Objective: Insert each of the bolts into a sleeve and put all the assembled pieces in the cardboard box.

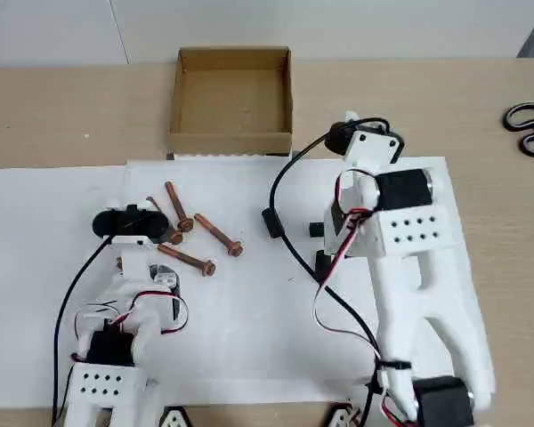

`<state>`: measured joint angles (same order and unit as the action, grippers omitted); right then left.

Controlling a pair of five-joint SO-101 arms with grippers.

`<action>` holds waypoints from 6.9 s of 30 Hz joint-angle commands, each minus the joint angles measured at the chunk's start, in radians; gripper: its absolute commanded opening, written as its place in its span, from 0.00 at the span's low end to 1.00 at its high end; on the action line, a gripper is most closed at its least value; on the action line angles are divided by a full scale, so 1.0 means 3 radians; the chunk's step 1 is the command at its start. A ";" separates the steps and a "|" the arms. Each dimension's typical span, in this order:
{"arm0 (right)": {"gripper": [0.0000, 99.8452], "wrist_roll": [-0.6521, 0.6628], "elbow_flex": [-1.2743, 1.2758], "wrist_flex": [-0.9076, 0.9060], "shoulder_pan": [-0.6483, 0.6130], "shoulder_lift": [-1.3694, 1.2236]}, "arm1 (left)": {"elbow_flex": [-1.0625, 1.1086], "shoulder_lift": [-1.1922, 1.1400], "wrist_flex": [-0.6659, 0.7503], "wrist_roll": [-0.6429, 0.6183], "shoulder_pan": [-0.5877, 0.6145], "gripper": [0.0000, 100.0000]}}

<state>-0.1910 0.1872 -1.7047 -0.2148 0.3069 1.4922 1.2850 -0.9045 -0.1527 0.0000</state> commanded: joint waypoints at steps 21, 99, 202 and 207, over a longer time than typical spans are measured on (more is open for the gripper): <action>0.17 -0.0230 -0.0164 0.0212 -0.0366 -0.1015 | -0.0028 0.0031 0.0041 0.0015 0.0000 0.01; 0.00 -0.0153 -0.0199 0.0228 0.0105 -0.0621 | -0.0391 0.0026 -0.0107 0.0010 -0.0348 0.01; 0.00 0.0353 0.1212 0.0146 0.0959 0.1297 | -0.3358 -0.4112 -0.0936 0.5554 -0.0547 0.17; 0.00 0.0353 0.1212 0.0146 0.0959 0.1297 | -0.3281 -0.4112 -0.0941 0.5554 -0.0573 0.16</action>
<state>-0.0928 0.5554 -1.6663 0.0660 0.6720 0.5117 0.0468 -1.2175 1.3357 -0.1596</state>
